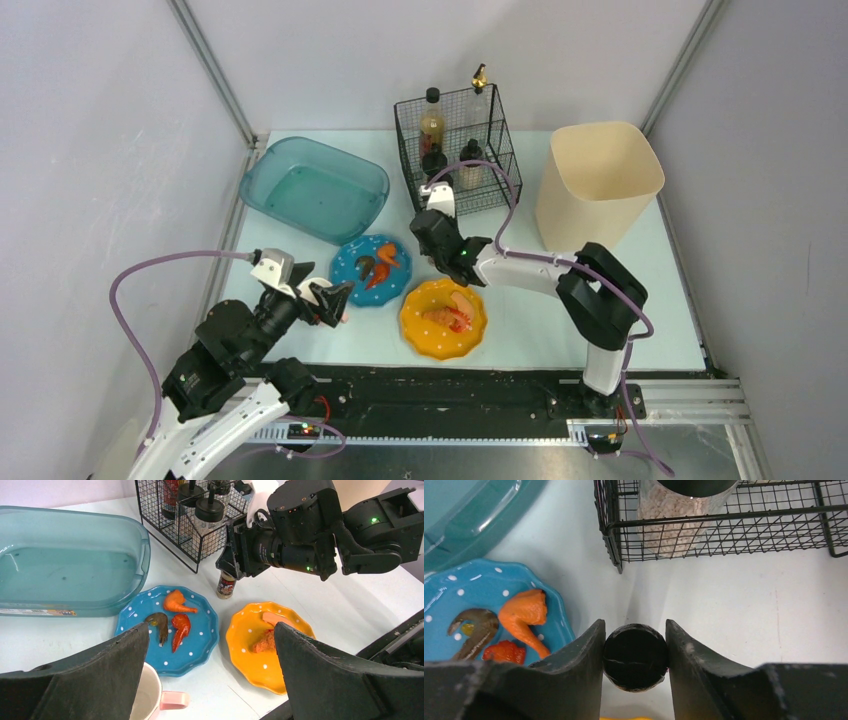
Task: Clear the kitchen counter
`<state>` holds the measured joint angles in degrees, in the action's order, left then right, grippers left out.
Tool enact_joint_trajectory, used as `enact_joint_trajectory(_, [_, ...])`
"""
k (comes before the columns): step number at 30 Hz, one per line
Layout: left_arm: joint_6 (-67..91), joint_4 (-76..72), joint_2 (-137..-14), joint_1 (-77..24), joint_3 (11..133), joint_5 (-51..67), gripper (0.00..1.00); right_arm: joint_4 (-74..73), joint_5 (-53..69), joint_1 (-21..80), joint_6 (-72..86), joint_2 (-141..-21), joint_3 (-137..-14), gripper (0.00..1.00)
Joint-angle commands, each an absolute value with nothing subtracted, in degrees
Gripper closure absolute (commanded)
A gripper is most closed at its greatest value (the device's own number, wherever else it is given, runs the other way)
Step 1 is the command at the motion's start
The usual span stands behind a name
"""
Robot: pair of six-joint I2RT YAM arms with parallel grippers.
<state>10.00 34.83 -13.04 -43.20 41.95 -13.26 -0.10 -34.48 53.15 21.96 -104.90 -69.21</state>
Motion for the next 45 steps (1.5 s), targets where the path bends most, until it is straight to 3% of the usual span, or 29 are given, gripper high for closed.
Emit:
enact_joint_trajectory(1, [9.0,33.3,-13.7,-42.9,41.8,-13.0,0.02,1.1,-38.1,53.6,19.6,-101.8,-69.2,0.94])
enact_joint_trajectory(3, [9.0,33.3,-13.7,-42.8,41.8,-12.9,0.02,0.3,-39.5,53.7,18.5,-99.5,-69.2,1.0])
enact_joint_trajectory(16, [9.0,33.2,-13.6,-42.9,41.9,-12.3,0.02,-7.1,-41.4,48.2,13.4,-80.2,-69.7,1.0])
enact_joint_trajectory(21, [8.9,33.3,-13.4,-42.8,41.9,-12.2,0.02,-10.5,-27.5,38.0,19.7,-77.9,-71.2,1.0])
enact_joint_trajectory(30, [8.9,33.2,-13.5,-42.8,41.9,-12.5,0.02,-8.2,-20.0,28.8,21.1,-86.3,-78.1,1.0])
enact_joint_trajectory(45, [9.0,33.3,-13.8,-42.8,41.8,-12.0,0.02,-14.5,-20.3,27.7,17.5,-107.5,-99.1,1.0])
